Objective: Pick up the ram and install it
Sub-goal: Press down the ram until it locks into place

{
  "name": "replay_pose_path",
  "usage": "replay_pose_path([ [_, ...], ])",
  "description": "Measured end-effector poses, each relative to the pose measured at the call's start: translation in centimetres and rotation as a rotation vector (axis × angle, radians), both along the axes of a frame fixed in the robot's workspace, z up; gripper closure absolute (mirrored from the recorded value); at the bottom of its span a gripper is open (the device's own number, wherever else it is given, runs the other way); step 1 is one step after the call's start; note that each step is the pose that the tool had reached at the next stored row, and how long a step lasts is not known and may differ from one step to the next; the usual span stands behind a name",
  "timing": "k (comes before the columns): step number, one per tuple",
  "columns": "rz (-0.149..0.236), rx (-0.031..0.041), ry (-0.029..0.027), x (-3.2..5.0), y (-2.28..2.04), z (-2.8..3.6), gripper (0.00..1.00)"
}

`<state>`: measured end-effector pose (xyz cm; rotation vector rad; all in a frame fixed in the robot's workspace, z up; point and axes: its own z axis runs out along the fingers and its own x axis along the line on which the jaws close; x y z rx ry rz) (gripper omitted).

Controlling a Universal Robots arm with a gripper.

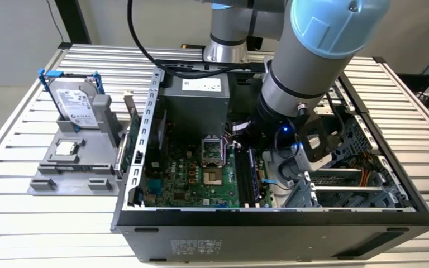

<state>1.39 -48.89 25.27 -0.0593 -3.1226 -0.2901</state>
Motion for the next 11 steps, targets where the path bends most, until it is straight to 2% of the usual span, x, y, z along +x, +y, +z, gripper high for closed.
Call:
replay_pose_path([
  [11,0.0,-0.0001,0.0,0.01,0.0,-1.95,1.0],
])
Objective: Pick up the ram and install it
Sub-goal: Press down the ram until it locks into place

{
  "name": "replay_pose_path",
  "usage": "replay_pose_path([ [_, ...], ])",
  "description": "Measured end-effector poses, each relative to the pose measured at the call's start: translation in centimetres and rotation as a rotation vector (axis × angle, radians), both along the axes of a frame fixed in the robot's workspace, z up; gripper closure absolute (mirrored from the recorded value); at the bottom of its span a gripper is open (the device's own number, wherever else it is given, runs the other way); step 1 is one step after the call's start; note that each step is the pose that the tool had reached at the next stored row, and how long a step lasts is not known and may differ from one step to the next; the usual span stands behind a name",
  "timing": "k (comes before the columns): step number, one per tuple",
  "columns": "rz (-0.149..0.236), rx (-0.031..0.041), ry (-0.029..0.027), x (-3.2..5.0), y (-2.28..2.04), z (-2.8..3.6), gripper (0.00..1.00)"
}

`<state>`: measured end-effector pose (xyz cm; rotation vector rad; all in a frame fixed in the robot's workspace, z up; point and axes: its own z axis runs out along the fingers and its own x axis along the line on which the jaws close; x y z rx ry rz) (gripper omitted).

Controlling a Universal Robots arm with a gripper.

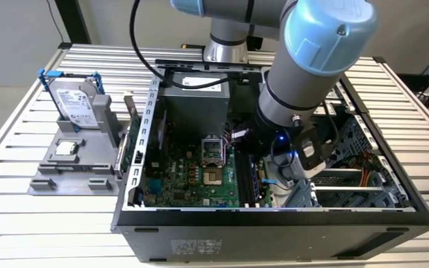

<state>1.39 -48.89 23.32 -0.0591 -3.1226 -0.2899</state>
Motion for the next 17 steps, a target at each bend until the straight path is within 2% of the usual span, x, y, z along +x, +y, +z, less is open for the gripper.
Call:
replay_pose_path([
  [6,0.0,-0.0001,0.0,-0.05,0.02,-1.02,1.0],
  [11,-0.003,-0.0001,0.0,-0.08,0.05,-1.0,1.0],
  [17,-0.003,0.0003,0.0,-0.09,0.05,1.69,1.0],
])
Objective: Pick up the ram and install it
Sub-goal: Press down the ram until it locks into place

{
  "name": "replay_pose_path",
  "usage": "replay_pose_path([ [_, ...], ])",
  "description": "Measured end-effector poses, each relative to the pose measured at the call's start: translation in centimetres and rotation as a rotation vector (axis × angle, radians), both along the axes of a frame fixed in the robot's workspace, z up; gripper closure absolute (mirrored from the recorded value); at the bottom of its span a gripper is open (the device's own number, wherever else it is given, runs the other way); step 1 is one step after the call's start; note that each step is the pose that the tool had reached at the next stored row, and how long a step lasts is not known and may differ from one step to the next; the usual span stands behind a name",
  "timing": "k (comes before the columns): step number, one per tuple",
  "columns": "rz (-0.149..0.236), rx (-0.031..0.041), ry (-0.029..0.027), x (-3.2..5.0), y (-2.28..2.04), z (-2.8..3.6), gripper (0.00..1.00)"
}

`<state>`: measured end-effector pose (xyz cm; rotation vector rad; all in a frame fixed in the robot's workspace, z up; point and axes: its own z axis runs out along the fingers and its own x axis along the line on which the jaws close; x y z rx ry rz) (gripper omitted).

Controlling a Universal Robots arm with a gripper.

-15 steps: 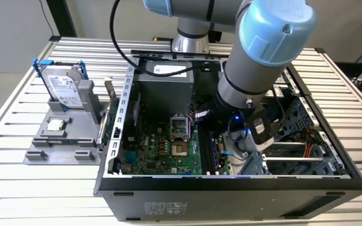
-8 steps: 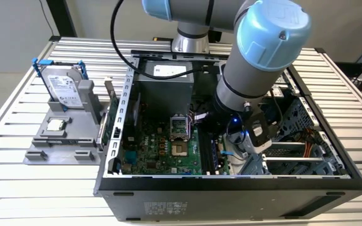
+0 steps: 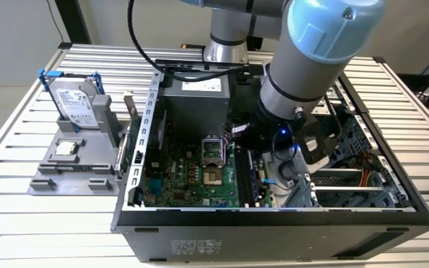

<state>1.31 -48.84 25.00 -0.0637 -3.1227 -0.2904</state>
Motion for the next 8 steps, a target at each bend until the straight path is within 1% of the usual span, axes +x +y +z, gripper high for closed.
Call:
replay_pose_path([
  [4,0.0,-0.0004,0.0001,0.01,0.0,1.85,1.0],
  [5,0.0,-0.0004,0.0001,0.01,0.0,2.13,1.0],
  [6,0.0,-0.0003,0.0,0.01,0.0,2.16,1.0],
  [8,0.0,-0.0001,0.0,0.01,0.0,1.87,1.0],
])
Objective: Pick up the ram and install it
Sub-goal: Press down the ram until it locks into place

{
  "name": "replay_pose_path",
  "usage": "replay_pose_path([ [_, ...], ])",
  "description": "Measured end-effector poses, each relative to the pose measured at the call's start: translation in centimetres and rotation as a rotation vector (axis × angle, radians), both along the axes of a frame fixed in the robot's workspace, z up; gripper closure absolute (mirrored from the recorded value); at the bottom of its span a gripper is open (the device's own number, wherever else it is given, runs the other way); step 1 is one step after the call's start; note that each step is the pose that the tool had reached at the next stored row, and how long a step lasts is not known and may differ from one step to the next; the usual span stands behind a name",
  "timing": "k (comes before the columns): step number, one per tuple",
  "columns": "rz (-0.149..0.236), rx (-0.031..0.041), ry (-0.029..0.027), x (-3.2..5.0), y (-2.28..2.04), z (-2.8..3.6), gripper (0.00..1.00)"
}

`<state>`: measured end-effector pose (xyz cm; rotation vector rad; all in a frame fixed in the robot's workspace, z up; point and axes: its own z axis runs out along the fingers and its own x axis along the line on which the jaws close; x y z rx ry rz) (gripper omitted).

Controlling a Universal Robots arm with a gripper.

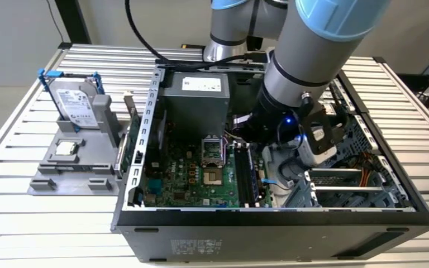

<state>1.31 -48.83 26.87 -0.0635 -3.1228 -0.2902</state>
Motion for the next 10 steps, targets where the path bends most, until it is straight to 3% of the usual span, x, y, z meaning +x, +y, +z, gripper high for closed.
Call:
replay_pose_path([
  [5,0.0,-0.0002,0.0001,0.0,0.1,-0.91,1.0],
  [10,0.0,-0.0003,0.0001,0.0,0.48,-1.82,1.0],
])
